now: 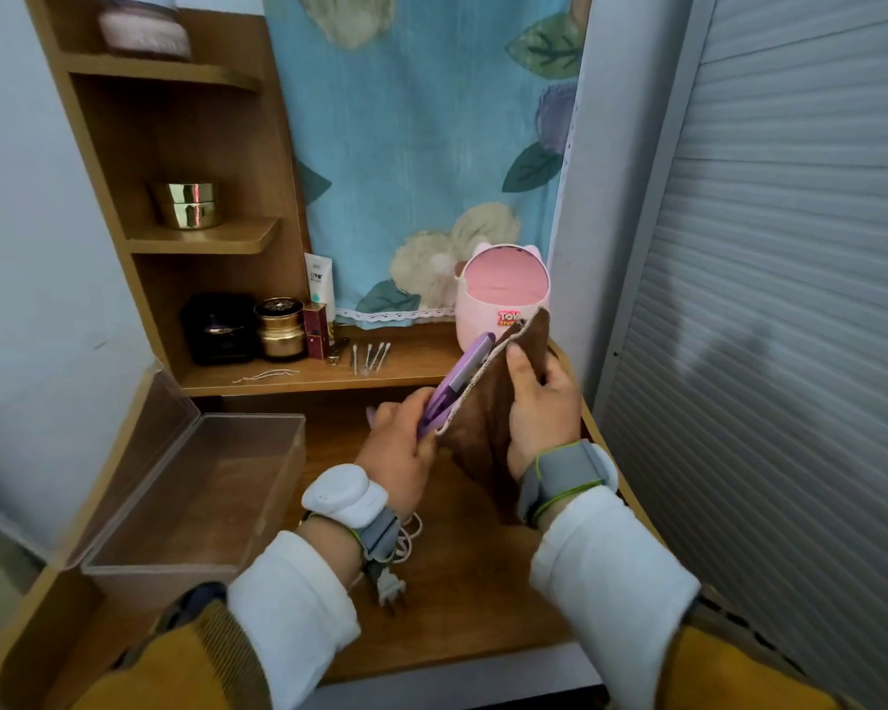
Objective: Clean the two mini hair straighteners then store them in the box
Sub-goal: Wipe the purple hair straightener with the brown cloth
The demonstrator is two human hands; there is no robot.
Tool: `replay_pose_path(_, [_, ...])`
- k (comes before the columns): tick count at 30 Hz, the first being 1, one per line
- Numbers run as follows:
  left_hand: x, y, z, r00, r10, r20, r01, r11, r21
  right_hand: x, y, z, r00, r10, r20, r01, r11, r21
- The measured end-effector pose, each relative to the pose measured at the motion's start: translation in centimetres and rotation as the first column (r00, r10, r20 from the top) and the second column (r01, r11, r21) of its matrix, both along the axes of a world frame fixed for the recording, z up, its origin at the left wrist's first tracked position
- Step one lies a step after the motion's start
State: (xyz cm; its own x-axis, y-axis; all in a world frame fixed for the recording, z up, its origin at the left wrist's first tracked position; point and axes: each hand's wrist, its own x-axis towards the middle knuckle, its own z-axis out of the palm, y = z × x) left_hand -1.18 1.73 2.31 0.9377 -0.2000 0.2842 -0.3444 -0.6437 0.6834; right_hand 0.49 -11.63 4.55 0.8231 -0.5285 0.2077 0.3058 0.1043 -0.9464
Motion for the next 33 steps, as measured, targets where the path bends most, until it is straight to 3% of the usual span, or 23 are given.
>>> replay_pose_path(3, [0.4,0.4,0.0,0.999,0.012,0.032,-0.013,0.999,0.038,0.3,-0.5,-0.1,0.998,-0.058,-0.016,0.057,0.998,-0.032])
replay_pose_path(7, [0.3,0.3,-0.2,0.996,0.046,0.07,-0.05,0.998,0.046,-0.3,-1.2,0.2,0.981,-0.191,0.026,0.188,0.927,-0.325])
replay_pose_path(9, [0.3,0.1,-0.3,0.993,0.057,0.103,-0.063,0.997,0.052,-0.3,-1.4,0.3,0.972,-0.232,0.029,0.227,0.907,-0.355])
replay_pose_path(14, [0.4,0.0,0.5,0.997,0.003,0.083,-0.004,1.0,0.013,-1.0,-1.0,0.7,0.989,-0.117,-0.095,0.128,0.985,0.119])
replay_pose_path(18, [0.9,-0.5,-0.5,0.997,-0.07,-0.032,0.066,0.992,-0.106,-1.5,0.5,0.1,0.997,0.034,-0.071,-0.022,0.986,0.168])
replay_pose_path(19, [1.0,-0.8,-0.6,0.996,-0.078,-0.035,0.071,0.982,-0.177,-1.8,1.4,-0.5,0.997,0.047,-0.058,-0.038,0.988,0.148])
replay_pose_path(23, [1.1,-1.6,-0.2,0.992,-0.003,-0.123,-0.051,0.899,-0.435,-2.6,3.2,-2.6,0.999,0.029,-0.034,-0.035,0.982,-0.185])
replay_pose_path(27, [0.7,-1.7,-0.4,0.974,0.003,-0.227,-0.156,0.733,-0.662,-3.1,3.3,-3.1,0.999,0.024,0.024,-0.013,0.923,-0.383])
replay_pose_path(30, [0.5,-1.9,-0.3,0.939,-0.057,-0.339,-0.23,0.627,-0.744,-3.4,3.8,-3.5,0.998,-0.005,0.057,0.032,0.875,-0.483])
replay_pose_path(33, [1.4,-1.9,-0.7,0.94,-0.066,-0.335,-0.257,0.512,-0.82,-3.7,3.9,-4.0,0.995,-0.012,0.104,0.07,0.814,-0.577])
